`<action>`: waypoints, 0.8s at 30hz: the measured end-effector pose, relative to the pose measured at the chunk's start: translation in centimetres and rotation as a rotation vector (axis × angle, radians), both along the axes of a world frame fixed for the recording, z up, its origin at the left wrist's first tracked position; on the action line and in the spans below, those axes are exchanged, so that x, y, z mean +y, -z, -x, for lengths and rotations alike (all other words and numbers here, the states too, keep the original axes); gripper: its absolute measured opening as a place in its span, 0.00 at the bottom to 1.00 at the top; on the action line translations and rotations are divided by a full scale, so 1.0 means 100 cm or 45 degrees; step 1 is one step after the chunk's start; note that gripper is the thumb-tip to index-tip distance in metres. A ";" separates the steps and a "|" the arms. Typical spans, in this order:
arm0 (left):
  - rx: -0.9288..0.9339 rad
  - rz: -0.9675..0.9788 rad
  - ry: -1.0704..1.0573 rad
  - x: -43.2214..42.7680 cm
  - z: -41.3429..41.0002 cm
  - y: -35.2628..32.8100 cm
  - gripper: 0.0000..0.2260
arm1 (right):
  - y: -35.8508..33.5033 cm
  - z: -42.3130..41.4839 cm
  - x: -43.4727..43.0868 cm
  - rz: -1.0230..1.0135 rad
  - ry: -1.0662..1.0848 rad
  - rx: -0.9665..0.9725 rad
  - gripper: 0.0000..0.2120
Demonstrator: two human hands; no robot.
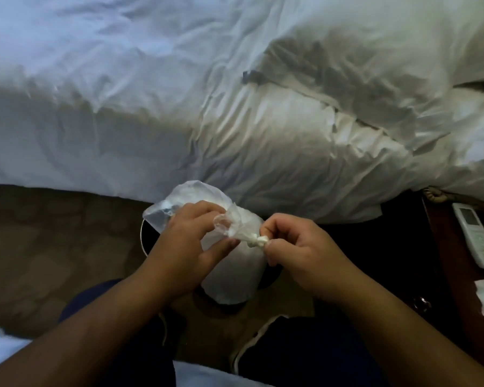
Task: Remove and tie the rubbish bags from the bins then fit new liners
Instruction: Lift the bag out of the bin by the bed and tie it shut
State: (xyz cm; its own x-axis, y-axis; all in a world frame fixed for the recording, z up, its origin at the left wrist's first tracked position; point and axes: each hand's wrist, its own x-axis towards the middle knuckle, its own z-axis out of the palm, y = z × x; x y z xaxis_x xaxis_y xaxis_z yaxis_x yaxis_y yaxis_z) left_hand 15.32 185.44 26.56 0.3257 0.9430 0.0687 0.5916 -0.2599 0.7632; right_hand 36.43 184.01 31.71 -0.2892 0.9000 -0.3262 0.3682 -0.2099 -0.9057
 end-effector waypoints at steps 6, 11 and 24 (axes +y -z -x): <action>0.080 0.217 -0.032 0.040 0.020 0.004 0.17 | 0.005 0.017 0.053 0.243 -0.055 -0.079 0.03; 0.077 0.283 -0.131 0.063 0.043 -0.042 0.12 | -0.042 0.046 0.090 0.303 -0.101 -0.096 0.03; 0.158 0.264 -0.036 0.130 0.119 -0.226 0.14 | -0.231 0.124 0.153 0.177 -0.152 -0.133 0.05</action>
State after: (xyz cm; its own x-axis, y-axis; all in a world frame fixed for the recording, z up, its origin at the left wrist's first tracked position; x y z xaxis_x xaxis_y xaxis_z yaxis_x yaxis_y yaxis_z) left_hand 3.41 198.43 49.13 0.2929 0.9417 -0.1659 0.6889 -0.0875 0.7196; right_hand 23.98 199.26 54.79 -0.3494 0.8056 -0.4785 0.4885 -0.2791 -0.8267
